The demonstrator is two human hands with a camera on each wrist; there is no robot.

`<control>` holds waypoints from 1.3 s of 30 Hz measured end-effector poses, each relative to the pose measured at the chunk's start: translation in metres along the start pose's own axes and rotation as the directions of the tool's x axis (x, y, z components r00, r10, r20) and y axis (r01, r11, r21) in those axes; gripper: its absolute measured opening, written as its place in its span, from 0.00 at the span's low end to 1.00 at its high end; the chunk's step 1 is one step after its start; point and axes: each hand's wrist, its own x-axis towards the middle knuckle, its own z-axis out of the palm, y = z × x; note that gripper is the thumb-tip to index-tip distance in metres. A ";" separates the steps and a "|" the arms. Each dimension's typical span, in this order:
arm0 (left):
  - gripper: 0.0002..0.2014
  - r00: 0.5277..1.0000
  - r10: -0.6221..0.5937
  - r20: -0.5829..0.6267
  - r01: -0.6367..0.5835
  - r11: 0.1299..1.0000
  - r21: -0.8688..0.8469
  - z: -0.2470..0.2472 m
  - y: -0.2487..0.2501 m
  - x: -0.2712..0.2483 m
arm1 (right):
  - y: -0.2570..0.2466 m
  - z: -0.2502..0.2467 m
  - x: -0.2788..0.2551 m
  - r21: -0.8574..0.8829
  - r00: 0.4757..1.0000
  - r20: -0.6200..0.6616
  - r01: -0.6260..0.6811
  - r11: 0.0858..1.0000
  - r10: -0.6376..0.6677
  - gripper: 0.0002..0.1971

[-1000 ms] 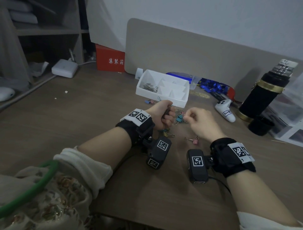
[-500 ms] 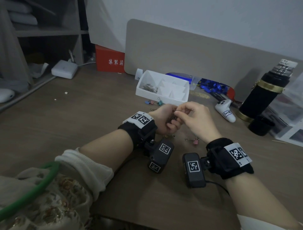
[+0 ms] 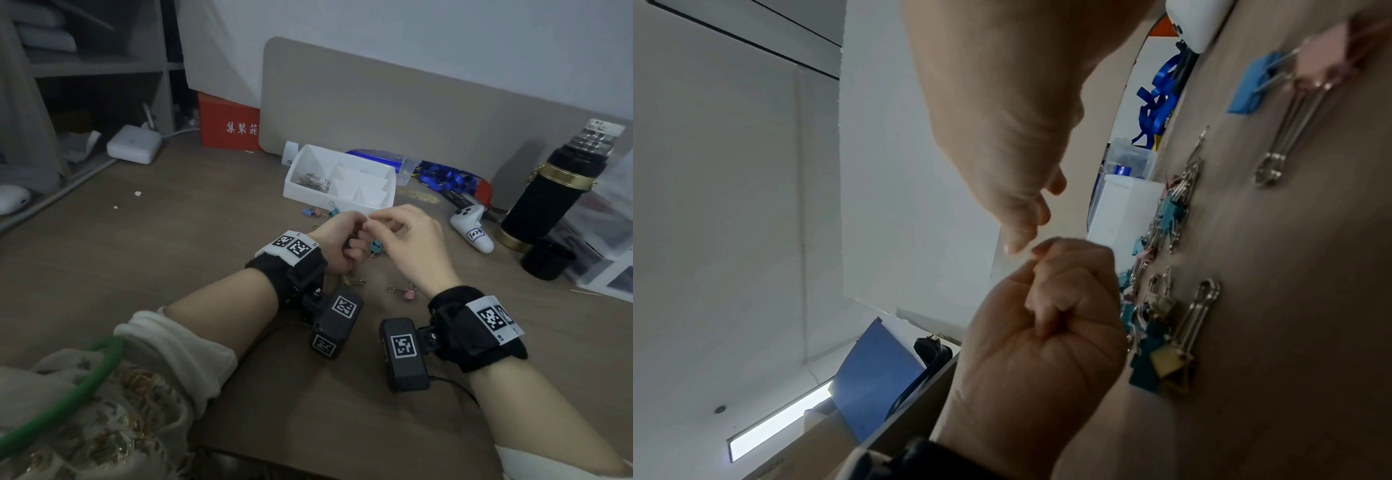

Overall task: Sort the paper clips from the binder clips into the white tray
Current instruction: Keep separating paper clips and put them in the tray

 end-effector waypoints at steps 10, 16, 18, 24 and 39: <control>0.20 0.976 0.144 -0.162 -0.163 0.980 -0.112 -0.006 0.005 0.004 | 0.016 0.012 -0.005 -0.418 0.775 0.593 0.065 0.906 0.218 0.13; 0.21 0.986 0.092 -0.138 -0.097 0.995 -0.032 -0.009 0.003 0.007 | 0.014 0.009 -0.005 -0.463 0.774 0.590 0.088 0.882 0.232 0.13; 0.21 0.985 0.089 -0.148 -0.092 0.996 -0.010 -0.009 0.002 0.008 | 0.015 0.008 -0.006 -0.469 0.783 0.578 0.088 0.879 0.230 0.12; 0.18 0.952 0.197 -0.233 -0.214 0.975 -0.053 -0.011 0.001 0.013 | 0.017 0.007 -0.004 -0.434 0.831 0.525 0.074 0.898 0.185 0.09; 0.18 0.885 0.310 -0.347 -0.390 0.902 -0.187 -0.018 0.010 0.016 | 0.016 0.016 0.000 -0.426 0.831 0.501 -0.007 0.905 0.242 0.05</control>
